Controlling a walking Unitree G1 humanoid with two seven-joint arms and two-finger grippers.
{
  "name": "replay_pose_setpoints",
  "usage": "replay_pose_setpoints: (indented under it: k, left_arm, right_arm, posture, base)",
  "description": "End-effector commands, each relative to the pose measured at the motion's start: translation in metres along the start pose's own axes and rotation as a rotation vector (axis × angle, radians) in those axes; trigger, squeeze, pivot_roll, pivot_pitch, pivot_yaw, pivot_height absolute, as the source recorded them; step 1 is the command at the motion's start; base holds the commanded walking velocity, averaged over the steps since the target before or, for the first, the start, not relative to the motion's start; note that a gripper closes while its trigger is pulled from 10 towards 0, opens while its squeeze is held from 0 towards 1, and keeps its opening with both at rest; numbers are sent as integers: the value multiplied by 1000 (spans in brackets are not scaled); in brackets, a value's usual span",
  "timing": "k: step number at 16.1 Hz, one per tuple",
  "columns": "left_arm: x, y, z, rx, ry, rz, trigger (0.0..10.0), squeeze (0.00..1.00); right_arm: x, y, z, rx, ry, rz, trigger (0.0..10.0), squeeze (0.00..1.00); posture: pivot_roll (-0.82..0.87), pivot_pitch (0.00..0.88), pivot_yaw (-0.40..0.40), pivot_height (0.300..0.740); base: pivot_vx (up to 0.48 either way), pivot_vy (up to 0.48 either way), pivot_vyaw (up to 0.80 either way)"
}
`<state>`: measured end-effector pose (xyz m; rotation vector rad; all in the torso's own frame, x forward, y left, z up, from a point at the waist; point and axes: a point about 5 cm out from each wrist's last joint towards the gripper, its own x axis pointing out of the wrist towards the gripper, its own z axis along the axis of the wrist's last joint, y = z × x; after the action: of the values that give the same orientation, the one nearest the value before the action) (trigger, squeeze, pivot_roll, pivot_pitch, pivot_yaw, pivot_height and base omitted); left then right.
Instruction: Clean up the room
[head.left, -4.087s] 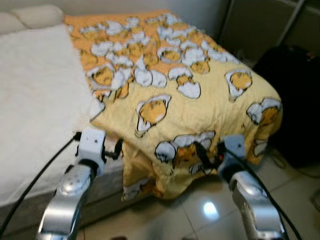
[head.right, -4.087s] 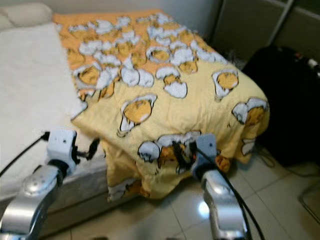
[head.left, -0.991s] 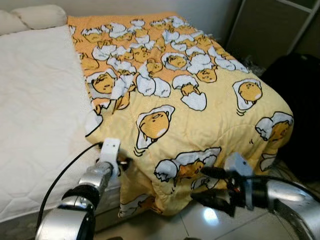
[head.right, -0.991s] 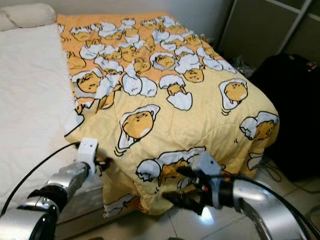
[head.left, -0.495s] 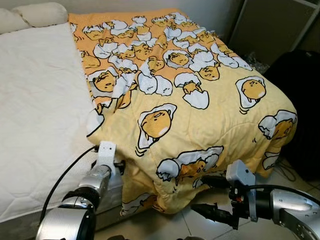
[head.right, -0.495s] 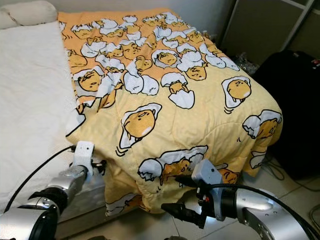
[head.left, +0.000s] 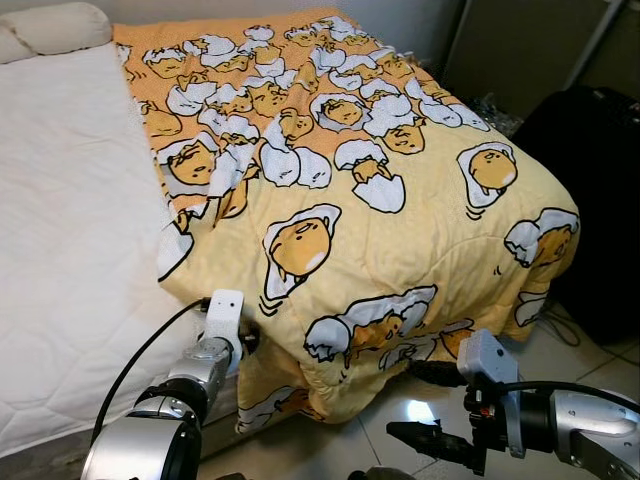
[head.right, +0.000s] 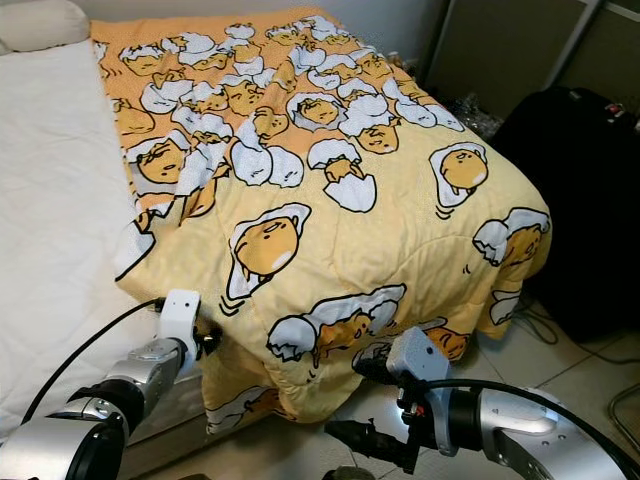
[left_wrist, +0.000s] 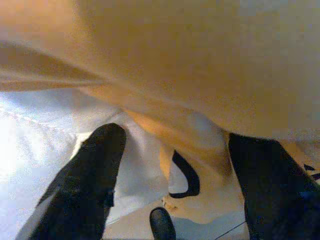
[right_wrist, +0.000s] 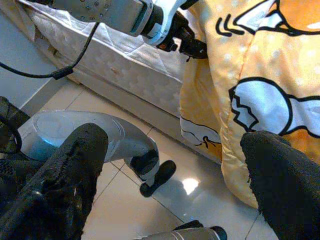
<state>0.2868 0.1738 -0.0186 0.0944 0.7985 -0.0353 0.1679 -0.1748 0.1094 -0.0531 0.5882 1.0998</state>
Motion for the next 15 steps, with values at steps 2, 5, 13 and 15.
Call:
replay_pose_setpoints:
  k: [2,5,13,15]
  left_arm:
    - [0,-3,2,-6,-4,-7,0,0]
    - [0,-3,1,-11,0,-1,0,0]
    - [0,-5,-2,1,4,-7,0,0]
    - [0,-6,-2,2,3,-10,0,0]
  right_arm:
    - [-6,0,5,-18,2,-26,10000,0]
    - [-6,-1,5,-18,3,-31,10000,0]
    - [-4,1,5,-18,1,-26,10000,0]
    - [-4,1,5,-19,-1,-29,10000,0]
  posture:
    - [-325,59,-10,740]
    - [-324,56,-13,740]
    - [-318,31,-8,740]
    - [-318,31,-8,740]
  base:
    - [0,0,0]
    - [0,0,0]
    - [0,0,0]
    - [0,0,0]
